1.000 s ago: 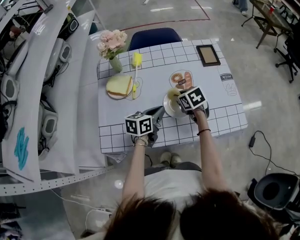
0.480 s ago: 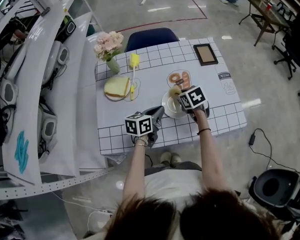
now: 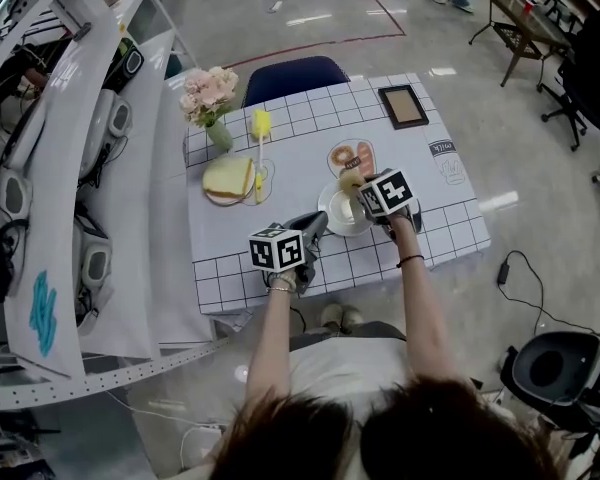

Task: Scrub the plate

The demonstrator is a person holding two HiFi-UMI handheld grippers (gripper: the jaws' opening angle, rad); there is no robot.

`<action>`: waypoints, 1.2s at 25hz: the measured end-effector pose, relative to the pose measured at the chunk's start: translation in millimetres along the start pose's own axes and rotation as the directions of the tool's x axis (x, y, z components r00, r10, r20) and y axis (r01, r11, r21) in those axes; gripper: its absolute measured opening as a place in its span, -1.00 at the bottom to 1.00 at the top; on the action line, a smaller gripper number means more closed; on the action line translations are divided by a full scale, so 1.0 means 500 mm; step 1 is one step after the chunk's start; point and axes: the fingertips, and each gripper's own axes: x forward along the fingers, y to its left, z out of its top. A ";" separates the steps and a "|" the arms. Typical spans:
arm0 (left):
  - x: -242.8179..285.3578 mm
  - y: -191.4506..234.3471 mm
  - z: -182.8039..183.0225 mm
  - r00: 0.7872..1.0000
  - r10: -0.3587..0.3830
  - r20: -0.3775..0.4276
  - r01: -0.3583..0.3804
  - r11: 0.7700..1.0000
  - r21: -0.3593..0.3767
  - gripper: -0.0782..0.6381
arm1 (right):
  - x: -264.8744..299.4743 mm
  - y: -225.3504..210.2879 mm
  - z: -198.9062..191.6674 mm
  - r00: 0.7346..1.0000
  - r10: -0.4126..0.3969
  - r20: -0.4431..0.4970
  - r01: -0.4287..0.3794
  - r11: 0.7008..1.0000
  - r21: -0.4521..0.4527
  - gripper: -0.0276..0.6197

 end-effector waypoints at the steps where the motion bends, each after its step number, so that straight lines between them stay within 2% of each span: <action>1: 0.002 -0.002 -0.001 1.000 -0.002 -0.003 0.002 1.000 0.002 -0.75 | -0.003 -0.003 -0.001 1.000 -0.005 0.000 0.005 1.000 0.001 -0.65; 15: 0.022 -0.025 -0.009 0.999 -0.027 -0.023 0.027 0.999 0.017 -0.75 | -0.038 -0.025 -0.029 0.999 -0.035 -0.018 0.035 0.999 -0.004 -0.65; 30: 0.028 -0.045 -0.019 0.999 -0.043 -0.028 0.043 0.999 0.016 -0.75 | -0.062 -0.023 -0.059 0.999 -0.021 -0.033 0.021 1.000 0.007 -0.65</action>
